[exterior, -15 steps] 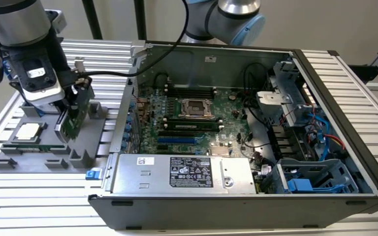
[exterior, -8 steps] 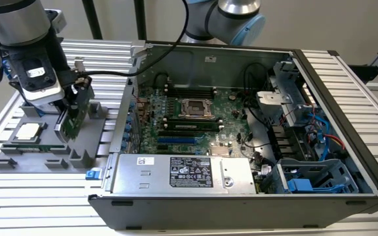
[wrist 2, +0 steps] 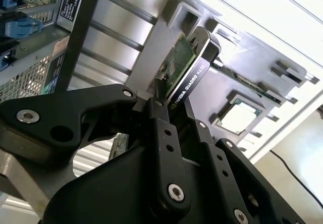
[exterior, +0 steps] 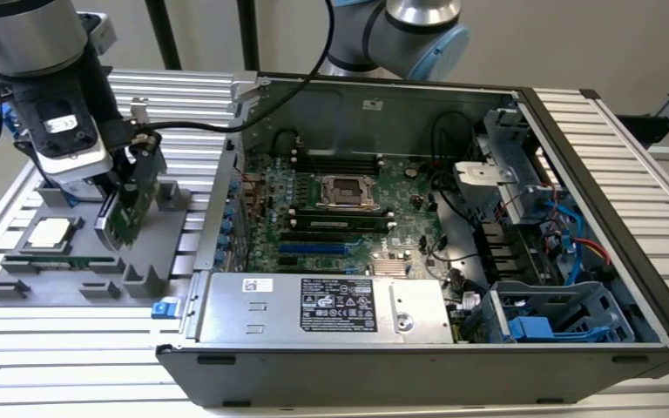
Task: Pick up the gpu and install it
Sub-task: 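Pick up the gpu and move the gpu toward the slot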
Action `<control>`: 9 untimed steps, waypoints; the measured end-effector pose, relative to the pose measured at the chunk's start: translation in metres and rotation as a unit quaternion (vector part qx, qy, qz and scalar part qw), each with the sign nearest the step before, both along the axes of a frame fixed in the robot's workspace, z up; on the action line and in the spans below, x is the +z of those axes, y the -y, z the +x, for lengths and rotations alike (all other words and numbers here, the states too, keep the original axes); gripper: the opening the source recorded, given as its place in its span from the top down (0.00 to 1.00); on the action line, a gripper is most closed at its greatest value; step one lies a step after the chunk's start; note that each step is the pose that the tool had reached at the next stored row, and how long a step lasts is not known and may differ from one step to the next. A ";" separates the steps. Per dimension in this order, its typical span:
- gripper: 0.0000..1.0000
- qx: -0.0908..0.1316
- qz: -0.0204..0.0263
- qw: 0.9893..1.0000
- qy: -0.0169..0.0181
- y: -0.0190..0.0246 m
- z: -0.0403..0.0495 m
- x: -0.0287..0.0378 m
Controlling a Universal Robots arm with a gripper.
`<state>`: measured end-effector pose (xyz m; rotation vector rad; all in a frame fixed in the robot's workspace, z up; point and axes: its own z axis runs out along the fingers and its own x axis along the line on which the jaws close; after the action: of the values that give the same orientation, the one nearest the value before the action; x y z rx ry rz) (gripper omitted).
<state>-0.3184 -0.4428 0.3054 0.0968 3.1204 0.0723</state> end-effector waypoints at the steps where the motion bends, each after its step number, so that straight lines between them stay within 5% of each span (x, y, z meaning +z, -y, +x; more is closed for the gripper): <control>1: 1.00 0.000 0.000 1.000 0.000 0.0000 0.0000 0.0008; 9: 1.00 0.000 0.000 1.000 0.000 0.0000 0.0000 0.0091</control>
<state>-0.3184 -0.4428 0.3145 0.0974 3.1203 0.0721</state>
